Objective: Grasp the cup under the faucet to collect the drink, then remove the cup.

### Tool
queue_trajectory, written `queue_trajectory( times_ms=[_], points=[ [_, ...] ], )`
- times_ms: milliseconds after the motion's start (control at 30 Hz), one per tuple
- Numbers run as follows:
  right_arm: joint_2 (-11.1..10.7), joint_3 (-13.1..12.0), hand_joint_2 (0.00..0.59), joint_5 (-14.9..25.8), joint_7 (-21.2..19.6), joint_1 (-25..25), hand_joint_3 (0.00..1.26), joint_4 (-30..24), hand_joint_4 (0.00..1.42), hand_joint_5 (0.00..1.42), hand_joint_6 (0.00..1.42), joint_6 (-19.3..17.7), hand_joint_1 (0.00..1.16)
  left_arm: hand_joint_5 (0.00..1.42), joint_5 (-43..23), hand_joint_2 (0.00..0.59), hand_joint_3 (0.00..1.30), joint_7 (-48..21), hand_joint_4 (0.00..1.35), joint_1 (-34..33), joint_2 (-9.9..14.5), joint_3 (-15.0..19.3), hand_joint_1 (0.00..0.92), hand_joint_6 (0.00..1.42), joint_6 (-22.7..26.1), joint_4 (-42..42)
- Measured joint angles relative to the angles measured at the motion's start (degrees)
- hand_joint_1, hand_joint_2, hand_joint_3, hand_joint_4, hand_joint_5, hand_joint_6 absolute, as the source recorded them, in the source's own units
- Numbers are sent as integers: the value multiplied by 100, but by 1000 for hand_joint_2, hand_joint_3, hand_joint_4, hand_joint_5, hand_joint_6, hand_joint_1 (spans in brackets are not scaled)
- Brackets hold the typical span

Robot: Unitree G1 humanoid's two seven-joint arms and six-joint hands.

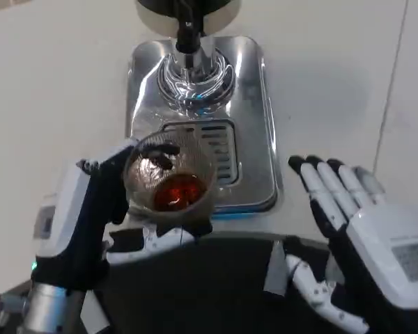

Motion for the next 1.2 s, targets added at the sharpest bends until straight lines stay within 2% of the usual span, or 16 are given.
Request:
queue_trajectory(
  times_ms=[200, 367, 533, 767, 967, 1200],
  points=[
    [-182, -174, 577, 35, -272, 565, 0, -219, 0, 0, 0, -414, 24, 1401, -8, 100, 1260, -203, 1245, 500, 0, 132, 706, 1424, -149, -646],
    [-208, -388, 579, 88, -437, 927, 0, -426, 0, 0, 0, -713, 18, 1388, -8, 100, 1262, -408, 1230, 976, -13, 149, 707, 1424, -284, -1043],
    [-185, -499, 586, 145, -557, 1058, 0, -443, 0, 0, 0, -899, 15, 1387, -8, 100, 1261, -498, 1230, 1360, -53, 279, 707, 1424, -416, -1327],
    [-125, -427, 586, 85, -730, 1071, 0, -344, 0, 0, 0, -1112, 13, 1387, -9, 102, 1260, -651, 1230, 1717, -63, 405, 712, 1424, -505, -1533],
    [-107, -311, 586, -40, -896, 1350, 0, -338, 0, 0, 0, -1301, 11, 1401, -11, 103, 1260, -810, 1230, 1893, -89, 468, 715, 1424, -617, -1624],
    [-58, -312, 586, -81, -990, 1581, 0, -344, 0, 0, 0, -1395, 9, 1401, -12, 103, 1260, -883, 1230, 1868, -208, 507, 716, 1424, -620, -1624]
  ],
)
